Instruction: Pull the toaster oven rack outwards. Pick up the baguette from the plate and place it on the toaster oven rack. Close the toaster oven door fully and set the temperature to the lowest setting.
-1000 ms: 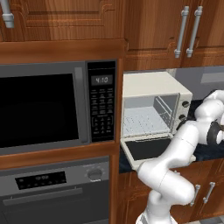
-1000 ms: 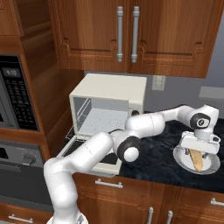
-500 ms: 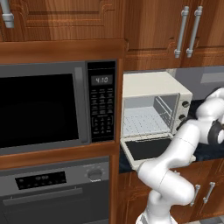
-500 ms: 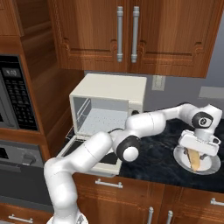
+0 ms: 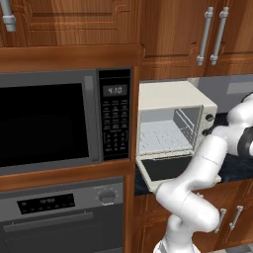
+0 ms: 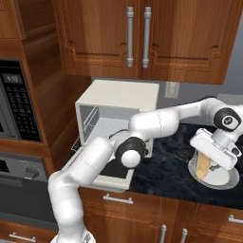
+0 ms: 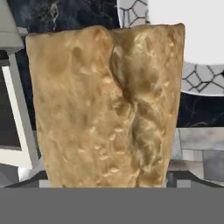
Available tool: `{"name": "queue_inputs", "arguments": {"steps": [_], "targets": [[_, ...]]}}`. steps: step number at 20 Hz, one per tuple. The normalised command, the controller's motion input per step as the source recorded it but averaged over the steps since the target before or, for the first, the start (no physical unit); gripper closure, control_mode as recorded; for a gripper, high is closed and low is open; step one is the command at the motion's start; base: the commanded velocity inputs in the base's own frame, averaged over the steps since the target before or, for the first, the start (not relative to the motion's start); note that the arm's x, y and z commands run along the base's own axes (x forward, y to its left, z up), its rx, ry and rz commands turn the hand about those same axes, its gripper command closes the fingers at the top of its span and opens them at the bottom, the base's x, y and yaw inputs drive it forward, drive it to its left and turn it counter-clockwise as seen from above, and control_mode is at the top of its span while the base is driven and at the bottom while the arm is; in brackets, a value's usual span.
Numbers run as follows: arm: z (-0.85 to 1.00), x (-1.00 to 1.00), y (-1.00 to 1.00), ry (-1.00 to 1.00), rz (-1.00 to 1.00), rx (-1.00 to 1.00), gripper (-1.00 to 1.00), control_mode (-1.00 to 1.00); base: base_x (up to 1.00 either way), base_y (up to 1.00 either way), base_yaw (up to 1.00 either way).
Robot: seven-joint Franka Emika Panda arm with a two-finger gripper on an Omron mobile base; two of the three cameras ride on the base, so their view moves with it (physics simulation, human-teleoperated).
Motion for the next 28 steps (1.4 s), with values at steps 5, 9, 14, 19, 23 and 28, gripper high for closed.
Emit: {"name": "queue_inputs", "arguments": {"steps": [5,9,14,19,23,28], "targets": [[0.55,-1.00,1.00,-0.07,-0.26,-0.01,1.00,-1.00,0.00,0.00,0.00],[0.74,-0.81,1.00,-0.10,0.01,-0.52,1.00,-1.00,0.00,0.00,0.00],[0.48,-0.27,1.00,-0.06,0.09,-0.73,1.00,-1.00,0.00,0.00,0.00],[-0.03,-0.01,1.00,-0.02,0.38,-0.54,1.00,-1.00,0.00,0.00,0.00],[0.00,0.48,0.68,0.04,0.62,-0.15,1.00,-1.00,0.00,0.00,0.00],[0.05,0.36,0.27,0.13,0.47,-0.08,1.00,-1.00,0.00,0.00,0.00]]}}
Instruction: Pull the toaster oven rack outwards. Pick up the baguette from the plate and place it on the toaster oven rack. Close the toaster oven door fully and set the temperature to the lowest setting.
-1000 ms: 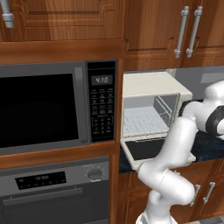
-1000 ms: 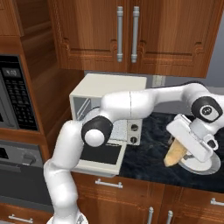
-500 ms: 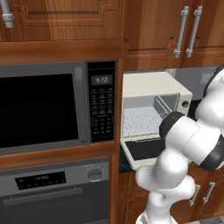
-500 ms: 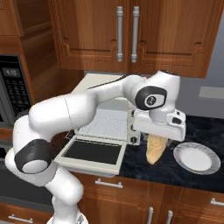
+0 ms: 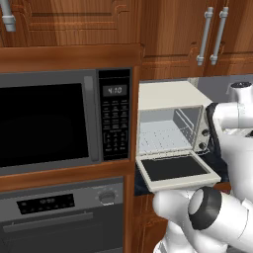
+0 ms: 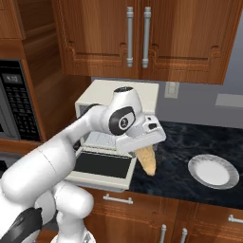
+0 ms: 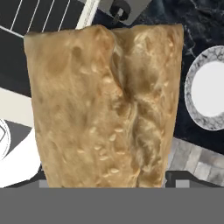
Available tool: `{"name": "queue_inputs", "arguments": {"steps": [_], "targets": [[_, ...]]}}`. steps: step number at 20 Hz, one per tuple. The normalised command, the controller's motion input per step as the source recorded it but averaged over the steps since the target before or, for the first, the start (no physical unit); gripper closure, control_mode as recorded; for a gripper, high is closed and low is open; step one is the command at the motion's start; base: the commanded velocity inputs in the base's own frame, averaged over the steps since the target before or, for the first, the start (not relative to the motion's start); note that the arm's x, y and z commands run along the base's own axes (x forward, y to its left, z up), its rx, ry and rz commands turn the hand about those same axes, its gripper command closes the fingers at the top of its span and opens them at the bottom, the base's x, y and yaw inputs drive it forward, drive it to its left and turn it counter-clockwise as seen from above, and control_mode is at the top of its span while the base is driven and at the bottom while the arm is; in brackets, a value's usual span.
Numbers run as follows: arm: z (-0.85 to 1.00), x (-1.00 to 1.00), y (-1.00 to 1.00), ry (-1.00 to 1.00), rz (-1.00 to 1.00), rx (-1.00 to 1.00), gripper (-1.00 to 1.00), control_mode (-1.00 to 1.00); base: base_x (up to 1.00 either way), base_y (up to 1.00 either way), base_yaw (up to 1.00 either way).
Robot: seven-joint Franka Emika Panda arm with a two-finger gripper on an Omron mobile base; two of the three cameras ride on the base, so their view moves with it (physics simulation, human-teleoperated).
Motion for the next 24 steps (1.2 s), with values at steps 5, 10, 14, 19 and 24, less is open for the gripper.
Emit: {"name": "queue_inputs", "arguments": {"steps": [5,10,14,19,24], "targets": [[0.00,0.10,0.13,0.24,0.75,0.02,1.00,-1.00,0.00,0.00,0.00],[0.00,0.05,0.34,0.19,0.92,0.00,1.00,-1.00,0.00,0.00,0.00],[0.13,0.20,0.62,0.34,0.69,0.00,1.00,-1.00,0.00,0.00,0.00],[0.00,0.25,0.70,0.23,0.12,-0.02,1.00,-1.00,0.00,0.00,0.00],[-0.21,0.40,0.63,0.02,-0.04,0.03,1.00,-1.00,0.00,0.00,0.00]]}}
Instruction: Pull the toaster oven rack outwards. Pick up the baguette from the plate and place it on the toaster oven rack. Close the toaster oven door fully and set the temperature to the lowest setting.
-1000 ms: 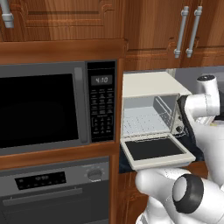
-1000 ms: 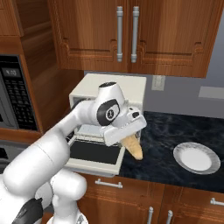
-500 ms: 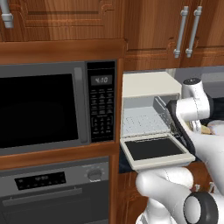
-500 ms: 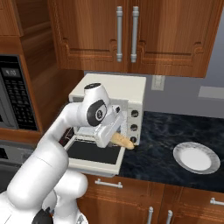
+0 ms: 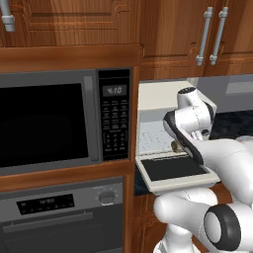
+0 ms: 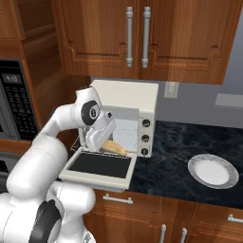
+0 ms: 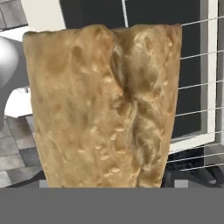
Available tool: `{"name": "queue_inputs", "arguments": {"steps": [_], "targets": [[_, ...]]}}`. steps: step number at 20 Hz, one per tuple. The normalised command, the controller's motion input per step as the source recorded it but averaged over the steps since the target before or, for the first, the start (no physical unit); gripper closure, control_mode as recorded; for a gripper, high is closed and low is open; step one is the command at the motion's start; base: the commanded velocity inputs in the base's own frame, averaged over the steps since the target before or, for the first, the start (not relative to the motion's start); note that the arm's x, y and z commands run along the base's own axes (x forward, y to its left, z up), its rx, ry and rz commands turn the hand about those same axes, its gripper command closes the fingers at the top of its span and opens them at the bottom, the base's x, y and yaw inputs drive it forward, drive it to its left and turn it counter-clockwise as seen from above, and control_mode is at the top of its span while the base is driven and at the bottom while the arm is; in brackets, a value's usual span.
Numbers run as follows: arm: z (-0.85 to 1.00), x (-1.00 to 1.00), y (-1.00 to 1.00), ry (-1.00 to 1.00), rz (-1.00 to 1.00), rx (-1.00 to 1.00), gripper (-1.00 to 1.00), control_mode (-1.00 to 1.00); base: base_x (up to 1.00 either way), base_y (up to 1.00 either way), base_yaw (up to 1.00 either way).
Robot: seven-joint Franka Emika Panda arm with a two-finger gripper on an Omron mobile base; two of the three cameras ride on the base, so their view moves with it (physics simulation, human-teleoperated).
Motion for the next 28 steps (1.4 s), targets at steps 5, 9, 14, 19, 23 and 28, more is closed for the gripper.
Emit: {"name": "queue_inputs", "arguments": {"steps": [5,9,14,19,23,28], "targets": [[-0.35,0.21,0.37,-0.03,-0.04,0.02,1.00,-1.00,0.00,0.00,0.00],[-0.18,0.14,0.00,-0.02,0.00,0.00,1.00,-1.00,0.00,0.00,0.00],[0.00,0.46,0.00,-0.10,0.12,0.00,1.00,-1.00,0.00,0.00,0.00],[-0.07,0.30,0.00,-0.14,0.04,0.00,1.00,-1.00,0.00,0.00,0.00],[-0.31,0.24,0.01,-0.20,0.00,0.00,1.00,-1.00,0.00,0.00,0.00],[-0.07,0.36,0.00,-0.04,0.00,-0.01,1.00,-1.00,0.00,0.00,0.00]]}}
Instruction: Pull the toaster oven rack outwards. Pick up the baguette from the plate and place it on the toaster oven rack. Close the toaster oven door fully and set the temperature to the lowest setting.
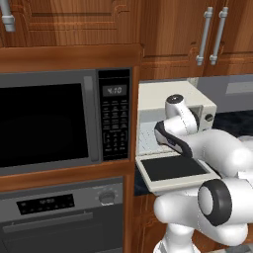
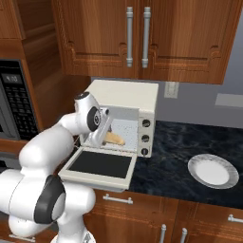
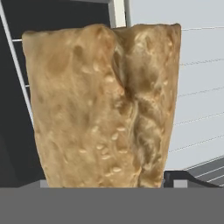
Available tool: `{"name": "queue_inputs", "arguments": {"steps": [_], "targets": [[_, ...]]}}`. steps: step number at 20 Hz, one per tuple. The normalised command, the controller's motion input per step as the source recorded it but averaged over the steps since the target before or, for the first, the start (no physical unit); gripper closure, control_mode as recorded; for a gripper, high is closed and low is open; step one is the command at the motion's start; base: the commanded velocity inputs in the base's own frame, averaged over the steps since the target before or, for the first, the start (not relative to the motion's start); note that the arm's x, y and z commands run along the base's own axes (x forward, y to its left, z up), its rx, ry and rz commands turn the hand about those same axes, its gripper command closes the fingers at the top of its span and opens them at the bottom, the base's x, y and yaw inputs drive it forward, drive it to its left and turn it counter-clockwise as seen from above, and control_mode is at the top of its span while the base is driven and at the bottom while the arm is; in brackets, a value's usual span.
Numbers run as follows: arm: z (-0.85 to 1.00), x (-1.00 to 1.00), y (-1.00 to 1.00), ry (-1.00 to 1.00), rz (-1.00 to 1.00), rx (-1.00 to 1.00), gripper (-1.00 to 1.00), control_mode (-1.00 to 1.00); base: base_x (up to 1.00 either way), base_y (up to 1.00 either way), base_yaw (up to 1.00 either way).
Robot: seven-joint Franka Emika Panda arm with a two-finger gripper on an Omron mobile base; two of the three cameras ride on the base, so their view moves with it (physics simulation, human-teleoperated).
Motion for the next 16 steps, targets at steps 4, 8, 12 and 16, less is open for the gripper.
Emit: {"name": "queue_inputs", "arguments": {"steps": [4,8,12,16], "targets": [[0.00,0.19,0.00,0.01,0.00,-0.05,1.00,-1.00,0.00,0.00,0.00],[-0.06,0.00,0.00,0.07,0.00,0.00,-1.00,-1.00,0.00,0.00,0.00],[-0.01,0.00,0.00,0.00,0.00,0.00,-1.00,-1.00,0.00,0.00,0.00],[0.00,0.00,0.00,0.00,0.00,0.00,-1.00,-1.00,0.00,0.00,0.00]]}}
